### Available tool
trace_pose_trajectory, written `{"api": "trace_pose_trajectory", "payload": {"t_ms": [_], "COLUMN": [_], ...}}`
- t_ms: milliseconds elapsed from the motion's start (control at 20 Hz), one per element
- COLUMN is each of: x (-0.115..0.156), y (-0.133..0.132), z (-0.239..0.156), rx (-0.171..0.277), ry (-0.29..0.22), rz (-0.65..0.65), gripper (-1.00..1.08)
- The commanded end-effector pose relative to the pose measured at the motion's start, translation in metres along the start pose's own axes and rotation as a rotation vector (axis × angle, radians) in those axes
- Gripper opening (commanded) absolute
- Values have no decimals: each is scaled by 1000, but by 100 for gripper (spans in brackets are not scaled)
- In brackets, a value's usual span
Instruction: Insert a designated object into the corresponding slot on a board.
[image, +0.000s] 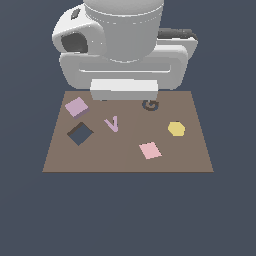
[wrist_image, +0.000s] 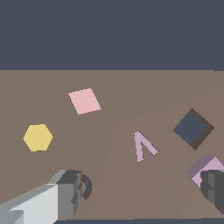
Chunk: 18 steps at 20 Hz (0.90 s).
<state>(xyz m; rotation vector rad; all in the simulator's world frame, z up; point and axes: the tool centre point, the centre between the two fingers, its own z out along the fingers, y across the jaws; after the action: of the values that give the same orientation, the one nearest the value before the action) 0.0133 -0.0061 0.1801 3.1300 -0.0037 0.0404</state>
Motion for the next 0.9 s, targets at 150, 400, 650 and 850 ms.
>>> {"api": "trace_pose_trajectory", "payload": {"t_ms": [150,400,650,850], "x": [-1,-6,-16,-27], "y": [1,6,16,28], "z": [1,6,15,26], "rx": [0,1,2,4], "ry": [0,-1,-2,-4], "rz": [-5,-32,-85,-143], "gripper": [100,100,100,100]}}
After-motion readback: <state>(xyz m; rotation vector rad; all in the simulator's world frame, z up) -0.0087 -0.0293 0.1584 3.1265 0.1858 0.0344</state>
